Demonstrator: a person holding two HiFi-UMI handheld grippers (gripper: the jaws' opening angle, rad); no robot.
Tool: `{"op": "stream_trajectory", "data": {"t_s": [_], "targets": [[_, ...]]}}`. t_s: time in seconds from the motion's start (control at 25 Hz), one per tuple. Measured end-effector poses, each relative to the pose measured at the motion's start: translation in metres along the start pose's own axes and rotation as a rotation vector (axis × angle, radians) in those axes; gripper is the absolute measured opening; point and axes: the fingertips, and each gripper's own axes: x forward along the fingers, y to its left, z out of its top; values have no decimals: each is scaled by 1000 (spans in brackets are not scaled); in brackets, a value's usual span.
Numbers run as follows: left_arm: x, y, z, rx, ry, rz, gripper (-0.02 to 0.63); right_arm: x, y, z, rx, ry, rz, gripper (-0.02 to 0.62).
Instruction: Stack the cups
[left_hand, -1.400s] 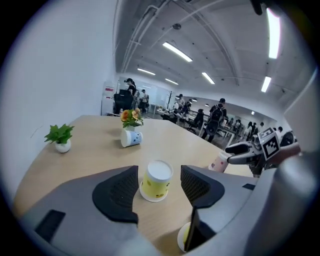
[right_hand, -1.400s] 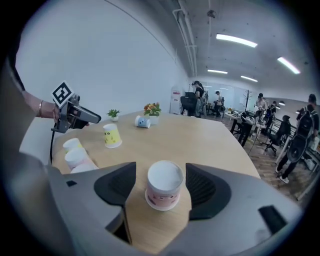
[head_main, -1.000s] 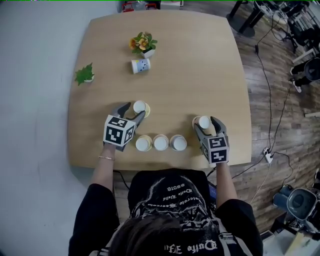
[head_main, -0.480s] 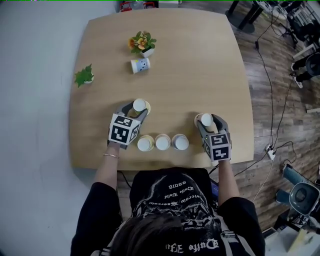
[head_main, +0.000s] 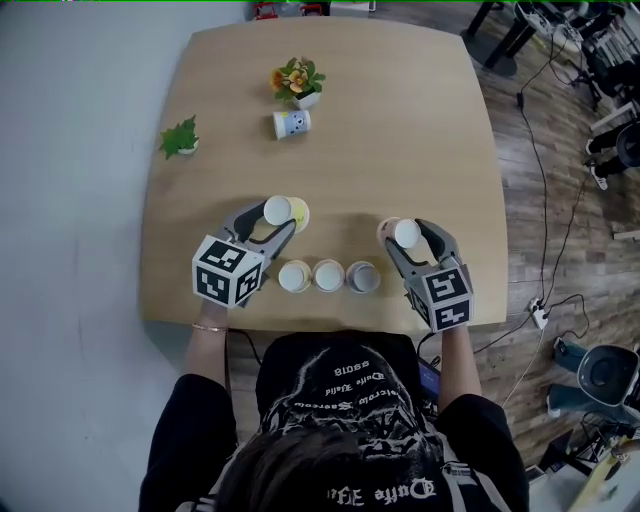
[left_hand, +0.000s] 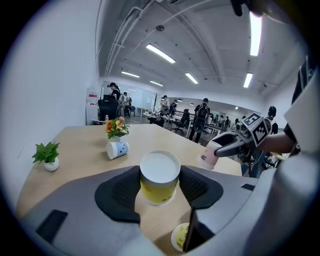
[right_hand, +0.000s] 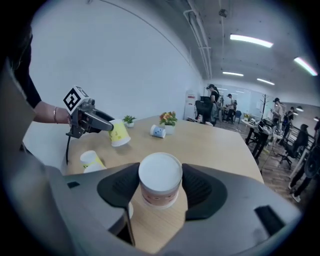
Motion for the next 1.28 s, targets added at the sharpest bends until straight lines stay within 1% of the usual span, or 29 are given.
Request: {"op": "stream_trajectory", "data": {"t_s": [0.16,0.36,0.52,0.64,0.76,0.92,1.04,1.2,1.28], "targets": [[-27,-24,6,10,-35,-39,250,-13,28,19,-54,-25,95,273],[-46,-53,3,24,-29,-101,250,-24,61,32,-119,-26,193,273],[-52,-68,-8,49,-13,-141,250,-23,88,29,-171,14,263,273],[-55,-81,-16,84,12,-173,250,-23,104,20,-211,59,302,273],[-54,-93,-18,118,38,-208,250,-24,116,16,-230,87,347,273],[-50,-103,-27,178,101,-254,250,-19,127,10,-250,104,378,273],[-48,-106,-31,193,125,-274,250,-15,131,9,-260,109,387,273],[-45,-106,-39,222,171,-256,250,-14,132,6,-284,122,389,275],[-45,-110,-42,239,189,-262,251,-15,132,5,-286,120,393,275]]}}
